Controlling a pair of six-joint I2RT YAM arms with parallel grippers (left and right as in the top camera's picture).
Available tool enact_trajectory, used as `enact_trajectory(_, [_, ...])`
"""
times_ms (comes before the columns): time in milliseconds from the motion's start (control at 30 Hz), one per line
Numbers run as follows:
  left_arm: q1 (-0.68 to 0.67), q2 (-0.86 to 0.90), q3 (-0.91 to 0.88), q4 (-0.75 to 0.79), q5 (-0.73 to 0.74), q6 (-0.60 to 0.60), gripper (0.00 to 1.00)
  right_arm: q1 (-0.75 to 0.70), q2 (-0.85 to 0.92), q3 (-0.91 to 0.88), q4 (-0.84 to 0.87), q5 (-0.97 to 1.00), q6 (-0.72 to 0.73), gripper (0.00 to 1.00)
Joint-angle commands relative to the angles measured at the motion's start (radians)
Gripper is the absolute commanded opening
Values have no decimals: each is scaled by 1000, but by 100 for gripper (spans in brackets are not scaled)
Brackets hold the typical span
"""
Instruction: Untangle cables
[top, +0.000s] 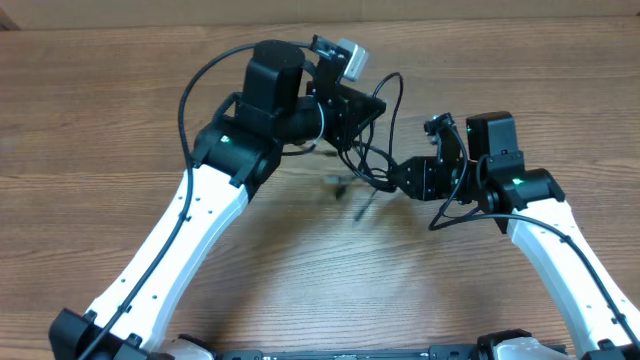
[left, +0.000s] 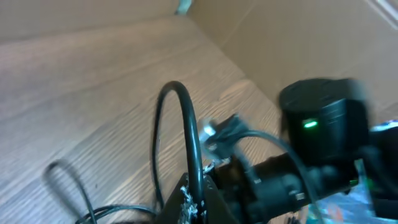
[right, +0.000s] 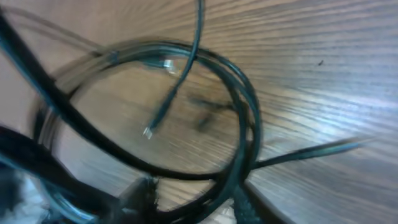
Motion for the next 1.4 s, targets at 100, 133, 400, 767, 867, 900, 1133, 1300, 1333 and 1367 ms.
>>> enact_trajectory(100, [108,-73,49,-35,26,-14,4,5,1,25,-12,214,119,4])
enact_trajectory(133, [131,-72,48,-69,23,-13,4,5,1,25,-19,265,149,4])
enact_trajectory(400, [200,-49,48,-275,-23,-13,4,6,1,25,-10,214,210,5])
enact_trajectory(767, [178,72,48,-482,-494,-5,66,6,1,25,-22,186,210,30])
enact_trajectory(867, [166,142,48,-543,-416,56,51,6,1,25,-23,186,210,33])
enact_trajectory(900, [159,159,48,-560,-381,83,49,6,1,25,-23,186,210,33])
enact_trajectory(1133, [32,330,48,-636,-328,264,49,6,1,25,-26,200,210,33])
enact_trajectory(1300, [-31,402,48,-610,-331,187,49,6,1,25,-64,253,211,37])
enact_trajectory(1333, [-40,415,48,-611,-337,174,50,6,1,25,-73,263,211,40])
enact_trajectory(1367, [-46,428,48,-613,-344,166,50,6,1,25,-80,272,211,41])
